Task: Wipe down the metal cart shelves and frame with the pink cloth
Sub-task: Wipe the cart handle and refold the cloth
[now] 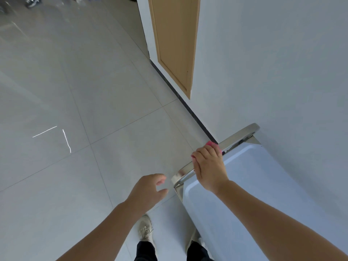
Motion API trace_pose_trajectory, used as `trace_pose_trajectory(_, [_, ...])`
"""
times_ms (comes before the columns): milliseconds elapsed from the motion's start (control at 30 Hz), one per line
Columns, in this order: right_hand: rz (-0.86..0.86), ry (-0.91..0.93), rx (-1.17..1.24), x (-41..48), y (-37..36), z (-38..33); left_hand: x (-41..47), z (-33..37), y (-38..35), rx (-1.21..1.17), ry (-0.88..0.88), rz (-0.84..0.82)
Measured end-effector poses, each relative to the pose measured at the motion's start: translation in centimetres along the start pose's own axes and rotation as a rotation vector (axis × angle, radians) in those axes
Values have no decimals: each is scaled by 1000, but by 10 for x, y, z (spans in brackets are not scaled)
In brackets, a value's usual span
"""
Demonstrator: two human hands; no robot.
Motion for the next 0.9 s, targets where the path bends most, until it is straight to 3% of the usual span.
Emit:
trace_pose_trajectory(133, [-31,52,-111,-8,-11,-36,-13,-14,1,-36,-9,-18])
trace_pose_trajectory(333, [-433,161,-343,-16,-51,-74,-26,-29,21,-55,-58,4])
trace_pose_trajectory(600, [-738,80,-514,-12,-78,-93,-39,-50,50,-47,-122,-22])
trace_pose_trajectory(767, [-818,59,-579,-13,-114,-90,-45,-62,66,-59,-156,-27])
trace_pose_trajectory(900, [-649,74,-293,-5,-94,-111,-49,-74,78,-58,-164,-51])
Point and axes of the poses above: each hand's wrist, its own x-axis towards the middle knuckle, its own y-axis out of the back of the hand, z = x × y, the point moved 5 cm from there along x, towards the middle knuckle, and after that the axes turned 13 degrees about -z, right-handed, at the moved point
